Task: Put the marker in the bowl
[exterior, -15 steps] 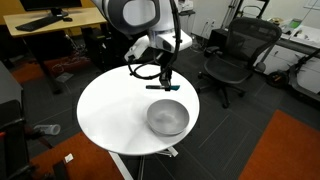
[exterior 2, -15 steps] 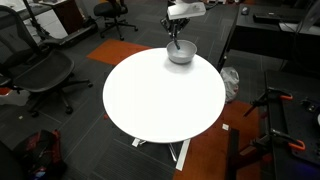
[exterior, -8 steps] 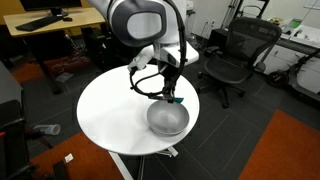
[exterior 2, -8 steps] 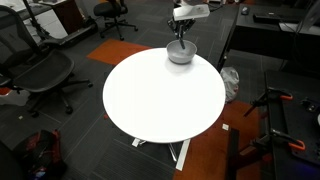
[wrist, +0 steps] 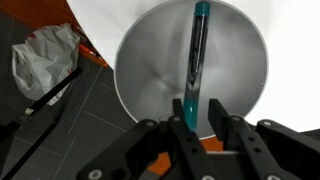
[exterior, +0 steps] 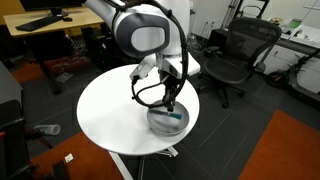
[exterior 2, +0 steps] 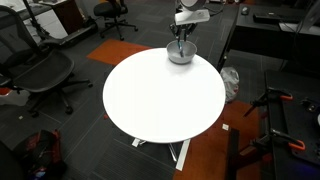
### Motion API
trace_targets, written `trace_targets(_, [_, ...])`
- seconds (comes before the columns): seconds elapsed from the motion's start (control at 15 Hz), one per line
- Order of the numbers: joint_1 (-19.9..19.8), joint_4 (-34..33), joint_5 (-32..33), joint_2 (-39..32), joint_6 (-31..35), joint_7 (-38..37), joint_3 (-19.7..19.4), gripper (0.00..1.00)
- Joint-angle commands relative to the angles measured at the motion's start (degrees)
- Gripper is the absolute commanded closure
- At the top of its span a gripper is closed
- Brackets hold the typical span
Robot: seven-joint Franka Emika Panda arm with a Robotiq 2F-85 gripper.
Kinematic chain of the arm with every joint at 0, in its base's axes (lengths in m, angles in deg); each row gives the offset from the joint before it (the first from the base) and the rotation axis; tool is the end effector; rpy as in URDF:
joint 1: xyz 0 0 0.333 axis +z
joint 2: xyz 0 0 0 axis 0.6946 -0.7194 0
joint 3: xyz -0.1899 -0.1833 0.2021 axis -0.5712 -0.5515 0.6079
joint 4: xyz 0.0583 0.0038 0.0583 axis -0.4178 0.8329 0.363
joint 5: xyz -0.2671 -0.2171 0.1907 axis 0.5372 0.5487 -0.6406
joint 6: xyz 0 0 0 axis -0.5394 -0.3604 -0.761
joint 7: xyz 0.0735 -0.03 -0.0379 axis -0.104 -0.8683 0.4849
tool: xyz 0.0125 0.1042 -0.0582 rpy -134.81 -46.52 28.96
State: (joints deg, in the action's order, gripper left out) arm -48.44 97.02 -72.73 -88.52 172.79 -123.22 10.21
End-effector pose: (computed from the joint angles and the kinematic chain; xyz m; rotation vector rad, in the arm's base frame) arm 0.6492 -0.2319 0.2392 2.6442 -1.4623 0.1890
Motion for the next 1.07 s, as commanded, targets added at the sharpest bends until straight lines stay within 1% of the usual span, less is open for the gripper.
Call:
trace_targets(0.0, [-0.69, -1.57, -0.79, -0.60, -0.46, -0.54, 0.80, 0.35])
trace_targets(0.2, [-0.58, -1.51, -0.69, -0.41, -0.27, -0.60, 0.71, 0.11])
trace_targets(0.27, [-0.52, -1.49, -0.62, -0.36, -0.20, -0.72, 0.62, 0.05])
trace_targets(0.33, [-0.55, -1.49, -0.66, -0.32, -0.17, -0.68, 0.65, 0.01])
trace_targets(0.67, [-0.95, -1.55, -1.28, -0.20, -0.32, -0.07, 1.19, 0.00])
trace_targets(0.73, [-0.39, -1.08, 0.05, -0.35, -0.10, -0.08, 0.42, 0.00])
trace_targets(1.0, [-0.41, -1.08, -0.07, -0.35, -0.10, -0.08, 0.51, 0.00])
